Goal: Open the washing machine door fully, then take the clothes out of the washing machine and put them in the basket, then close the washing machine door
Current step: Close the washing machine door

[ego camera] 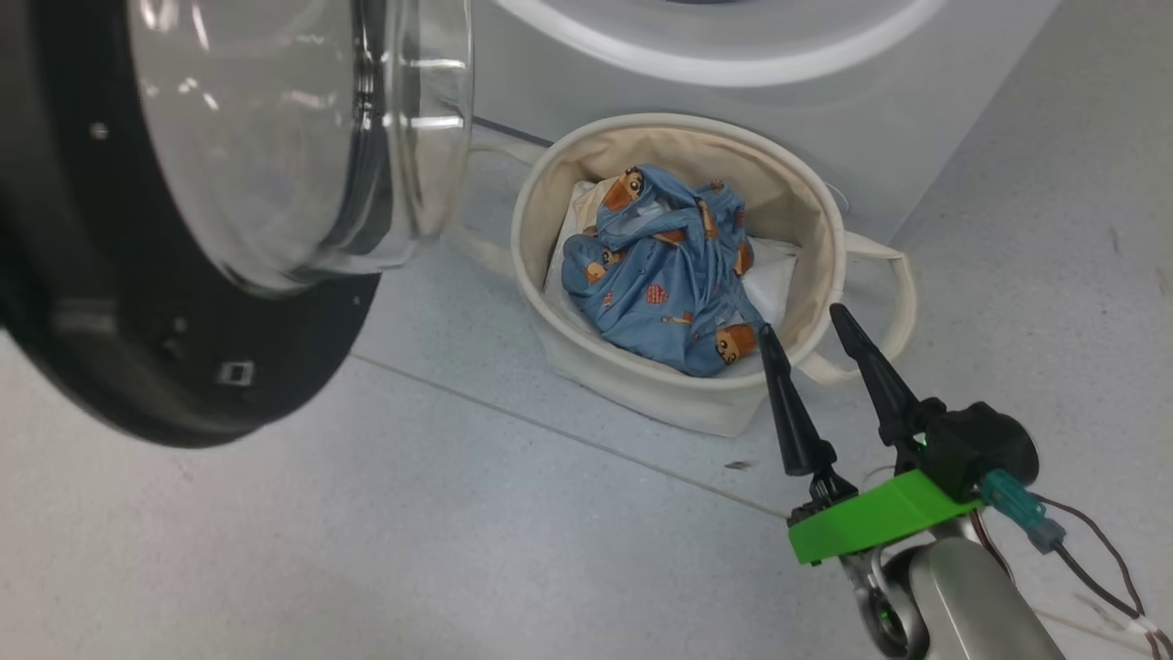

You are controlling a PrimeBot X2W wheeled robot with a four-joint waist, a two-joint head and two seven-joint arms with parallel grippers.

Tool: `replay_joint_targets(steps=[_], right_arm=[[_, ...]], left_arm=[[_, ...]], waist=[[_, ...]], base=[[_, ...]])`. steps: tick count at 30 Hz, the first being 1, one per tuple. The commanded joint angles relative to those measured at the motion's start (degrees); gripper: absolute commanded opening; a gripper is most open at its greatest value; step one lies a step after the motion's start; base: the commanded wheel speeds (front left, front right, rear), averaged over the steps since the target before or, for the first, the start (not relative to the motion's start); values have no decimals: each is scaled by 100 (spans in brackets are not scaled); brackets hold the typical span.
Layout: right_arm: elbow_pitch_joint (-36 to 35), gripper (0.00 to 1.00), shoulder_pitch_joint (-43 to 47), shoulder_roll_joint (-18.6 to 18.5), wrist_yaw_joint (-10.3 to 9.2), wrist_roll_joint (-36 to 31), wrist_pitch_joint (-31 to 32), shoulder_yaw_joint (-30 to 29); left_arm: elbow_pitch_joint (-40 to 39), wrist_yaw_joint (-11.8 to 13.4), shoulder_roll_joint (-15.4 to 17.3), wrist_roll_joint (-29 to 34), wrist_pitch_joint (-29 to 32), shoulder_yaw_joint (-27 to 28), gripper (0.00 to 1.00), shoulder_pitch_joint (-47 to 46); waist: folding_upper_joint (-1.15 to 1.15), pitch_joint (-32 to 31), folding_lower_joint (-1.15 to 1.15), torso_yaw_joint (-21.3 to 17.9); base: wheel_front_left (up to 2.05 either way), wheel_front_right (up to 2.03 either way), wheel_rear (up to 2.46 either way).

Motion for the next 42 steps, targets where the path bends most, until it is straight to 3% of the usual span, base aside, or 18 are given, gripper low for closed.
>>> replay_joint_targets(steps=[1,7,17,29,42], right_arm=[[-192,100,-79,41,6,55,-70,155],[-220,100,-73,41,6,206,-70,119],[-300,100,-75,41,6,368,-70,80],[-464,100,-164,41,6,593,-70,-60],[-627,100,-228,41,6,831,-70,-166]], left_arm=[[-466,11,239,42,73,137,0,22],[-1648,120,-168,-113,155,-33,0,516],[-2542,160,-534,98,-132,-221,0,808],[-2582,163,-559,561,-306,-487,0,429],[-1963,-174,-491,1416,-891,-653,0,-232]], waist=[[0,-48,0,-73],[0,-171,0,-353],[0,-215,0,-834],[0,75,0,-1611],[0,432,0,-2399]], base=[[0,0,0],[0,0,0],[0,0,0],[0,0,0],[0,0,0]])
